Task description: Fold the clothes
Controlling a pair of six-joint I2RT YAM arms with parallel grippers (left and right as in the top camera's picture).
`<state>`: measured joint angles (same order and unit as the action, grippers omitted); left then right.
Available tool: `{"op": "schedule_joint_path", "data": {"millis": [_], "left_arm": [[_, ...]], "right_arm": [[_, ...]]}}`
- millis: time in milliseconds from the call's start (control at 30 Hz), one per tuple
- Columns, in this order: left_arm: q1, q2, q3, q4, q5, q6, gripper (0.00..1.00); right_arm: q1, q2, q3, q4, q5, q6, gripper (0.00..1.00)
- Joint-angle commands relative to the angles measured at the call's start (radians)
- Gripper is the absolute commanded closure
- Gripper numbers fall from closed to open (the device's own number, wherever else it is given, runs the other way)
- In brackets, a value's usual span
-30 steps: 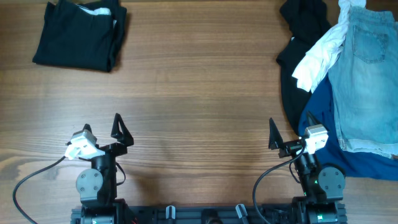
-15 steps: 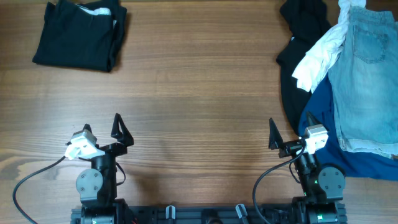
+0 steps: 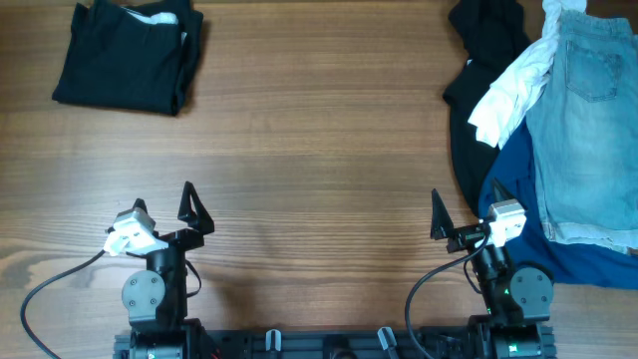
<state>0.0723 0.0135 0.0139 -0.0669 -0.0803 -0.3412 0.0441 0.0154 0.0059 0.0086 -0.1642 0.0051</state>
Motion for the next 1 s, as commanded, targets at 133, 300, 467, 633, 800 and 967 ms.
{"op": "schedule_joint_path", "data": {"millis": [133, 300, 467, 633, 800, 967], "left_arm": [[0.005, -0.011, -0.008, 0.003, 0.002, 0.023, 0.00], [0.005, -0.011, -0.008, 0.003, 0.002, 0.023, 0.00], [0.005, -0.011, -0.008, 0.003, 0.002, 0.023, 0.00], [0.005, -0.011, -0.008, 0.003, 0.002, 0.023, 0.00], [0.004, -0.011, -0.008, 0.004, 0.061, 0.020, 0.00], [0.004, -0.011, -0.008, 0.011, 0.092, 0.019, 0.00]], "right_arm": [[-0.002, -0.011, -0.001, 0.006, -0.016, -0.002, 0.00], [-0.002, -0.011, -0.001, 0.006, -0.016, -0.002, 0.00], [-0.002, -0.011, -0.001, 0.006, -0.017, -0.002, 0.00], [-0.002, -0.011, 0.000, 0.009, 0.007, -0.013, 0.00], [-0.002, -0.011, 0.000, 0.038, 0.002, -0.002, 0.00], [-0.002, -0.011, 0.000, 0.195, -0.043, -0.001, 0.00]]}}
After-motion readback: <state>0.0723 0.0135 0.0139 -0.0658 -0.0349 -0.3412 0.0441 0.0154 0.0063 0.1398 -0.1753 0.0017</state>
